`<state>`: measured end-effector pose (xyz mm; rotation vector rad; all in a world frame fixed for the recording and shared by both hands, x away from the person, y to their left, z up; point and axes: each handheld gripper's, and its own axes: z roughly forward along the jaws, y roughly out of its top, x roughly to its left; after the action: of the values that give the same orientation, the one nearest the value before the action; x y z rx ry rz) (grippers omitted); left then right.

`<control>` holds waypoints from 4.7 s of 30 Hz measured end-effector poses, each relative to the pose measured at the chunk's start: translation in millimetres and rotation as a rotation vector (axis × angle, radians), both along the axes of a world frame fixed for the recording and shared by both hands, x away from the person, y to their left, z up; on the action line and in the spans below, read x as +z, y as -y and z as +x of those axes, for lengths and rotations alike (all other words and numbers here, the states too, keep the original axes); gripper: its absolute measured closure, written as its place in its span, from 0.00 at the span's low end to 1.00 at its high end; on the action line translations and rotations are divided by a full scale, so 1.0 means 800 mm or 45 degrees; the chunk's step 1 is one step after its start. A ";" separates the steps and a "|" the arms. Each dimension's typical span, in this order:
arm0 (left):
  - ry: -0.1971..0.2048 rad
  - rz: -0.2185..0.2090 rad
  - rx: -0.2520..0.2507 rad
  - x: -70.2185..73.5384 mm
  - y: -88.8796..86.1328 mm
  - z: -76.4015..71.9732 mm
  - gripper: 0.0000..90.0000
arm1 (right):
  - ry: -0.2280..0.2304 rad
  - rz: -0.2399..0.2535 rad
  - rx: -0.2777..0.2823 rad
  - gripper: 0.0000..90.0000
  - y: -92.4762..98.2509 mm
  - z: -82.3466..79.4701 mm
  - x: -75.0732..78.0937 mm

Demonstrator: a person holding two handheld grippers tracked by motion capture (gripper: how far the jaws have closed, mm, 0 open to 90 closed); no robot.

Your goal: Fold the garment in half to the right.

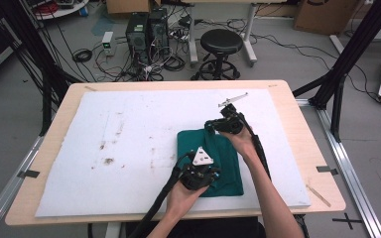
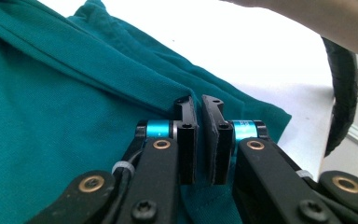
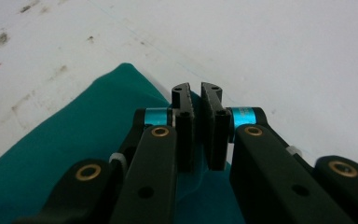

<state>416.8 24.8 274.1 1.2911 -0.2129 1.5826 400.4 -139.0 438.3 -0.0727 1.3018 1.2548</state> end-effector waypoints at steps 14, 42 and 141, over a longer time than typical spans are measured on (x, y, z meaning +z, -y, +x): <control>-0.010 0.030 0.024 0.004 0.035 0.008 0.94 | -0.005 0.060 0.015 0.95 0.036 0.008 -0.003; 0.060 0.006 -0.038 0.010 0.010 -0.012 0.66 | -0.038 0.184 0.114 0.59 0.072 0.014 -0.015; 0.116 -0.025 0.066 -0.014 -0.130 0.000 0.45 | 0.097 0.149 -0.002 0.44 0.101 0.049 -0.218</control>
<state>417.1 129.1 263.2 1.2192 -0.2218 1.6858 439.6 -220.0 264.1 -0.0357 1.1605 1.3123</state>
